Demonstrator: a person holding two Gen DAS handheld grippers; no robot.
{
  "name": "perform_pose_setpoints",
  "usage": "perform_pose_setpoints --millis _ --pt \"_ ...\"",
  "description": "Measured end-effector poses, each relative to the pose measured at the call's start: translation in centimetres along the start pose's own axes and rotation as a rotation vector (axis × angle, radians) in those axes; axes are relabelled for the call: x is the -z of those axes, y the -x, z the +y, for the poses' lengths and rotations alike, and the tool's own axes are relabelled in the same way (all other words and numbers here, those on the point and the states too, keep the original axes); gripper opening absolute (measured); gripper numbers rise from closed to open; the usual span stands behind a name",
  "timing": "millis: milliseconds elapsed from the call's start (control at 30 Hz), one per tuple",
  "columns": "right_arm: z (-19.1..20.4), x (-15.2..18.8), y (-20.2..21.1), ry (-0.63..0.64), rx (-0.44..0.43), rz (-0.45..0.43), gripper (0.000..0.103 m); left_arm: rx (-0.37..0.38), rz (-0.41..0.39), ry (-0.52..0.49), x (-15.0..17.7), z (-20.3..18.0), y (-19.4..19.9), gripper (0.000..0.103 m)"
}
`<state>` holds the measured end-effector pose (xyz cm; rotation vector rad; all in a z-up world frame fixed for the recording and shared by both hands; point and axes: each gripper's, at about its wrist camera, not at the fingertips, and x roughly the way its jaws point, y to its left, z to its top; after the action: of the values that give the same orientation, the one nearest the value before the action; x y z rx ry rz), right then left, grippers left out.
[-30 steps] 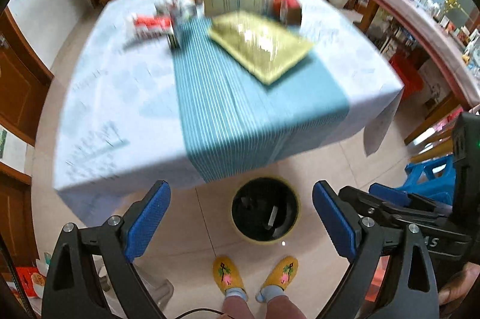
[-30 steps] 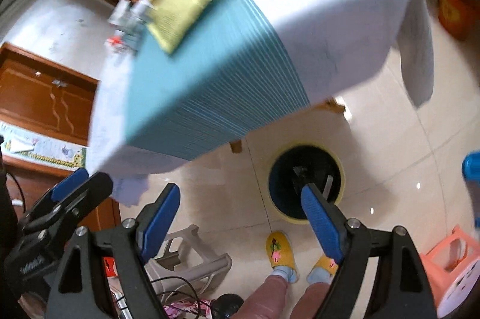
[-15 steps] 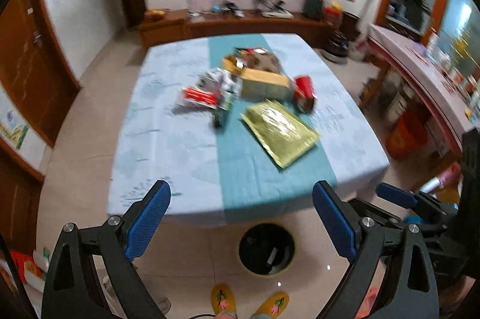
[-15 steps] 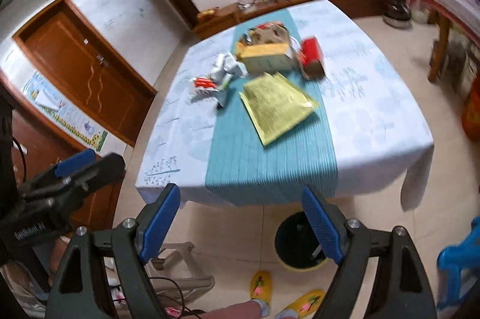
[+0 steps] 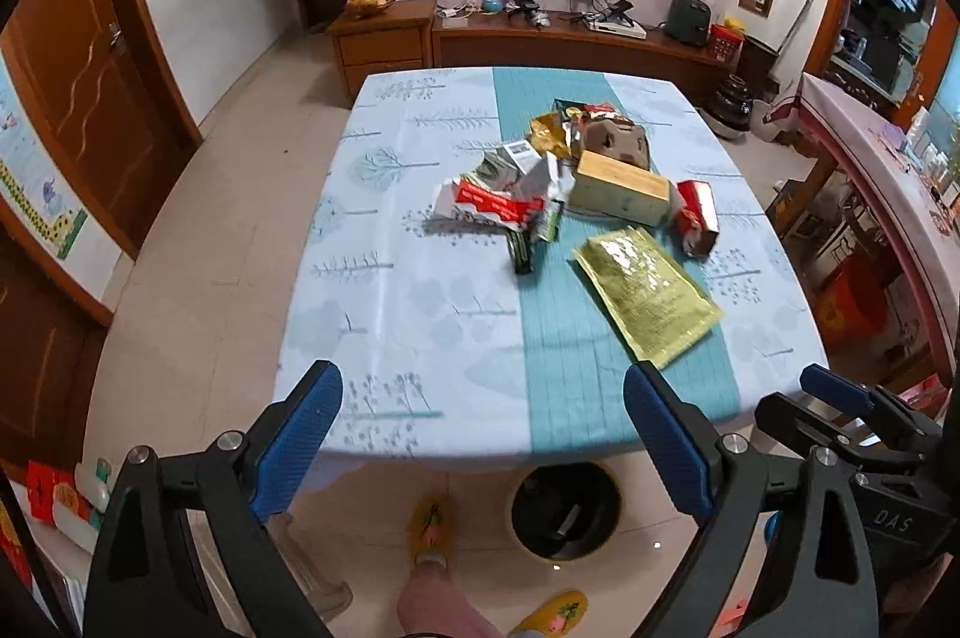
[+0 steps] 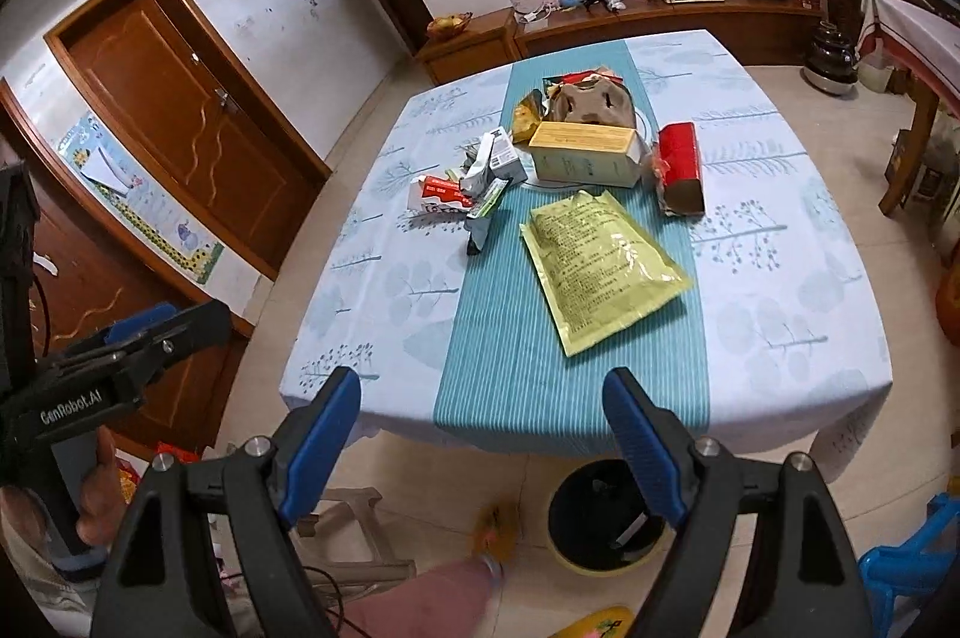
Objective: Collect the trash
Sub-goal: 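Raise both open tools back toward the table, then grasp the green-black snack packet with the right tool while the left tool grasps the Kinder wrapper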
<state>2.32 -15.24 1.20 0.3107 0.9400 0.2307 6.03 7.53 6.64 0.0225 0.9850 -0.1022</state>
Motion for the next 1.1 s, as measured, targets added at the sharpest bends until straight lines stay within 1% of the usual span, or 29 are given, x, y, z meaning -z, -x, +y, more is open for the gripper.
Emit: perform_pose_setpoints --millis 67,133,200,267,400,433,533,667,733,800,933,1033,1100 --pt "0.3 -0.8 -1.3 -0.002 0.011 0.011 0.083 0.011 0.003 -0.015 -1.3 0.9 -1.4 0.094" --pt "0.6 -1.6 -2.5 -0.008 0.026 0.016 0.080 0.036 0.013 -0.032 -2.9 2.2 -3.1 0.094" --pt "1.0 -2.7 -4.1 -0.017 0.038 0.027 0.074 0.063 0.031 -0.050 -4.7 3.4 -5.0 0.094" --pt "1.3 -3.9 -6.1 -0.048 0.052 0.037 0.069 0.087 0.042 -0.062 -6.4 4.4 -6.5 0.094" --pt "2.0 -6.2 -10.6 -0.110 0.077 0.077 0.067 0.135 0.052 -0.086 -10.3 6.9 -10.4 0.094" --pt "2.2 -6.9 -12.2 -0.123 0.091 0.096 0.066 0.140 0.059 -0.095 -10.9 7.2 -11.2 0.094" --pt "2.4 -8.1 -15.3 -0.167 0.098 0.128 0.060 0.159 0.095 -0.142 -12.8 8.2 -14.4 0.094" --pt "2.4 -9.5 -19.2 -0.236 0.129 0.143 0.059 0.173 0.152 -0.217 -14.6 8.7 -18.5 0.094" --pt "2.4 -10.0 -20.8 -0.267 0.139 0.150 0.057 0.194 0.178 -0.247 -15.5 8.7 -20.5 0.094" --pt "2.5 -10.4 -22.3 -0.289 0.152 0.156 0.051 0.213 0.201 -0.263 -16.2 8.6 -22.2 0.094" --pt "2.3 -11.0 -24.8 -0.319 0.192 0.168 0.045 0.234 0.238 -0.294 -16.8 8.2 -25.3 0.094" --pt "1.9 -11.3 -26.0 -0.349 0.201 0.169 0.041 0.249 0.276 -0.321 -17.1 7.5 -27.5 0.094" --pt "1.7 -11.3 -26.7 -0.361 0.208 0.171 0.033 0.257 0.300 -0.350 -17.2 6.9 -28.9 0.094"
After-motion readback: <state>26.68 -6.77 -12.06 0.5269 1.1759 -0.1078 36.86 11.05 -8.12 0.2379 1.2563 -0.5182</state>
